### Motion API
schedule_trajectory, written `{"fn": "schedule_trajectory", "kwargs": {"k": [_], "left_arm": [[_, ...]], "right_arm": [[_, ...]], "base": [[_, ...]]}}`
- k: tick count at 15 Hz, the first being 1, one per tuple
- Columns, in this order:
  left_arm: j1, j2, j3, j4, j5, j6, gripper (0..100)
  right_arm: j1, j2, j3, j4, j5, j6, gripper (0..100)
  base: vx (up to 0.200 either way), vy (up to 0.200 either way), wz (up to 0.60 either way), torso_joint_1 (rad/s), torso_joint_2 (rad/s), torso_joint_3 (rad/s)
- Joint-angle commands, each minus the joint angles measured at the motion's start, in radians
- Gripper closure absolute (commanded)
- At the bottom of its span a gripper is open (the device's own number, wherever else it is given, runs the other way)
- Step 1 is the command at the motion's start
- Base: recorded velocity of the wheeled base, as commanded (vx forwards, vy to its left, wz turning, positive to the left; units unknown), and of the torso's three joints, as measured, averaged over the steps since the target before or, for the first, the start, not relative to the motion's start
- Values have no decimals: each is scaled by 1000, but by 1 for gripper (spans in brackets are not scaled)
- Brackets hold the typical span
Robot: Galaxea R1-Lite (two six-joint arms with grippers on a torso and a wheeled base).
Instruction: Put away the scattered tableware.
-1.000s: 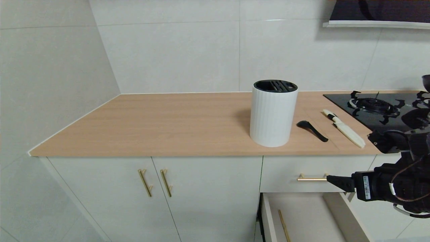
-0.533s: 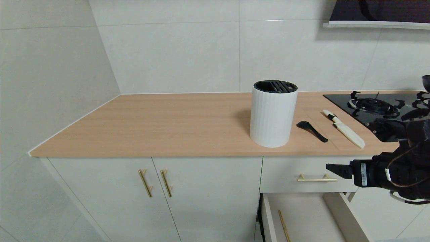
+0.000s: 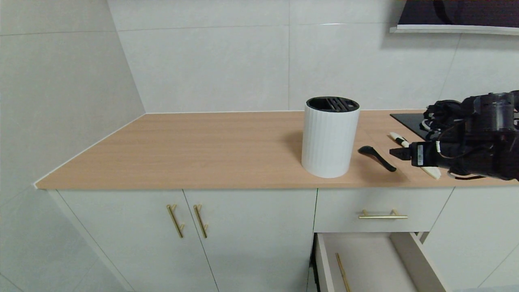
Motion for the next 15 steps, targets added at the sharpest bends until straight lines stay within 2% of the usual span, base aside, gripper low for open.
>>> {"fn": "schedule_trajectory", "kwargs": {"k": [1,5,13,15], "left_arm": [[0,0,0,0,0,0,0],[0,0,0,0,0,0,0],[0,0,0,0,0,0,0],[0,0,0,0,0,0,0]], "right_arm": [[-41,173,-110,-29,45,-39,0],[-105,246,-152,-102,295,-97,0],[-114,301,-152,-113,307,-126,0],[-114,326,-153,-151,300,-135,0]], "base": [[0,0,0,0,0,0],[0,0,0,0,0,0],[0,0,0,0,0,0],[0,0,0,0,0,0]]}}
